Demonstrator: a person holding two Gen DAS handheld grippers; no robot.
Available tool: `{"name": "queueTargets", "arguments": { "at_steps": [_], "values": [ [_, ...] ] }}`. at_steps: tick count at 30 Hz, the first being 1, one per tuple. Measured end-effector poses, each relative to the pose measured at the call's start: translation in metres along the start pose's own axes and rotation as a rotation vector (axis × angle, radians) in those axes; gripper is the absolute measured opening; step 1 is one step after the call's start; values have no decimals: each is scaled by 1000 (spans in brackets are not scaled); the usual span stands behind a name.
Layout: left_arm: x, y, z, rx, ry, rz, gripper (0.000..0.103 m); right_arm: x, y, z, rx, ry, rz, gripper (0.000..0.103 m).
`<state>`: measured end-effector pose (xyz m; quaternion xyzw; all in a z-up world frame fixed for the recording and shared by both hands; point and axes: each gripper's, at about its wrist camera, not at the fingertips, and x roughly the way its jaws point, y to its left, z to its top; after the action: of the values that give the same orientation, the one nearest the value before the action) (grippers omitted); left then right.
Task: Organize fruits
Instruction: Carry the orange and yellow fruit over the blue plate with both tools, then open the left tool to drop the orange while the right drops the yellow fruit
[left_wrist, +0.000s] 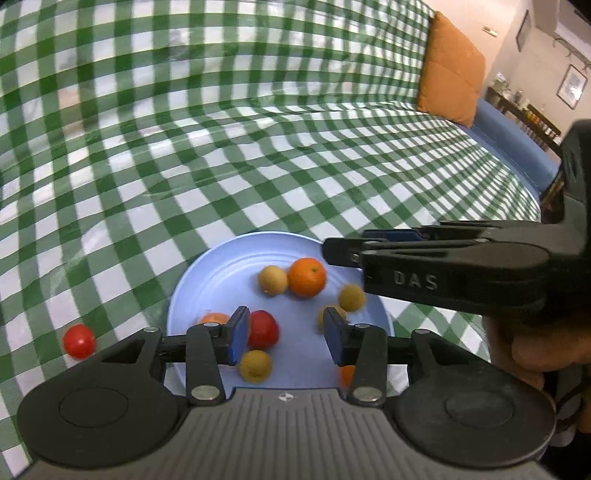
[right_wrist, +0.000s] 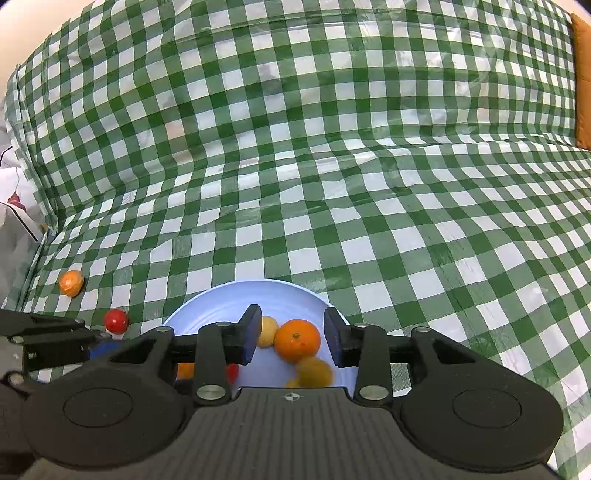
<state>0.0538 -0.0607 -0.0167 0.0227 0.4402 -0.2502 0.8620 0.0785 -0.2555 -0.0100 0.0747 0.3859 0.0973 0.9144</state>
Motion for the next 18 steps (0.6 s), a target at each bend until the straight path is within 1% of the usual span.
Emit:
{"name": "queueTargets", "arguments": {
  "at_steps": [11,14,16,18],
  "values": [
    [-6,11,3,-37,-16,52,48,5,6,0,-28,5,-19,39],
    [-7,15,4,-53,-28,78,54,7,8,0,-40,1,-37,39],
    [-7,17,4,-68,-38,104,63,7,7,0,-44,-4,-44,39],
    [-8,20,5,-80,-58,136,64,7,6,0,-37,-5,-46,40]
  ]
}}
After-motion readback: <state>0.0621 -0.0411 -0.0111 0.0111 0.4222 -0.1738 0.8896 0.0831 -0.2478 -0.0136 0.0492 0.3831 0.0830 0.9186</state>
